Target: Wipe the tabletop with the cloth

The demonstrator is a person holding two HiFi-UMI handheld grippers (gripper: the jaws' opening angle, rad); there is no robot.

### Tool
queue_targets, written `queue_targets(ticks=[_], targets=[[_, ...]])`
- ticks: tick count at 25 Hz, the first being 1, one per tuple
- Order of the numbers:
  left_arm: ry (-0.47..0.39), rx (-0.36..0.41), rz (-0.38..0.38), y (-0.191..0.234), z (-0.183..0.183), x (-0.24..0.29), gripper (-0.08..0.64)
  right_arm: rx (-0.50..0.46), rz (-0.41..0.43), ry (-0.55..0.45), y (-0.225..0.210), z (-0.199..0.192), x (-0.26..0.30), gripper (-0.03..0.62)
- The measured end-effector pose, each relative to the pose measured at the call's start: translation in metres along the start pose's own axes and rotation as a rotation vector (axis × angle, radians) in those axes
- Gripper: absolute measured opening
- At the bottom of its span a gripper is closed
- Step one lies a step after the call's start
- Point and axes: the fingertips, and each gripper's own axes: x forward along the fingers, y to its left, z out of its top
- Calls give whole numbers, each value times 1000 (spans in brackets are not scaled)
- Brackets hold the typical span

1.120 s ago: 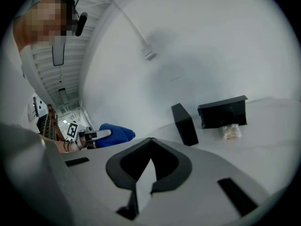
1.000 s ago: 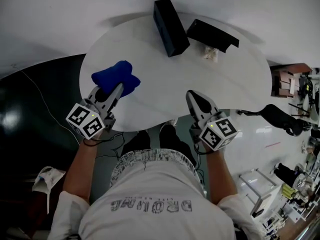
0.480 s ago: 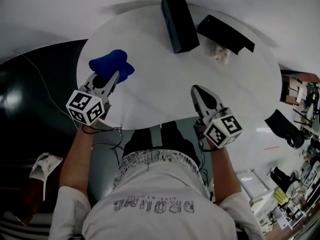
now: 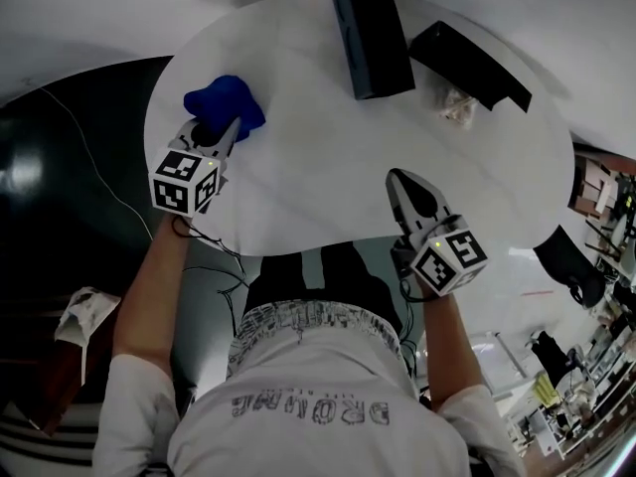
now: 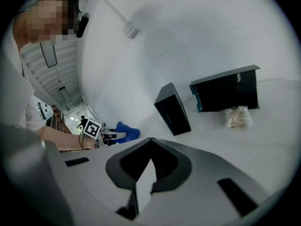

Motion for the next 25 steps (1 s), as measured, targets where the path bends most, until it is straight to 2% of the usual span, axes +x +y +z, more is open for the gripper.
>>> queue_targets(ticks=[8, 16, 25], targets=[[101, 15, -39, -12, -26, 45, 67, 36, -23, 23, -22, -14, 3, 8], [126, 83, -67, -24, -28, 54, 66, 70, -50, 17, -32, -25, -6, 8], [136, 139, -166, -84, -29, 76, 66, 89, -82, -30, -51, -27, -28, 8]])
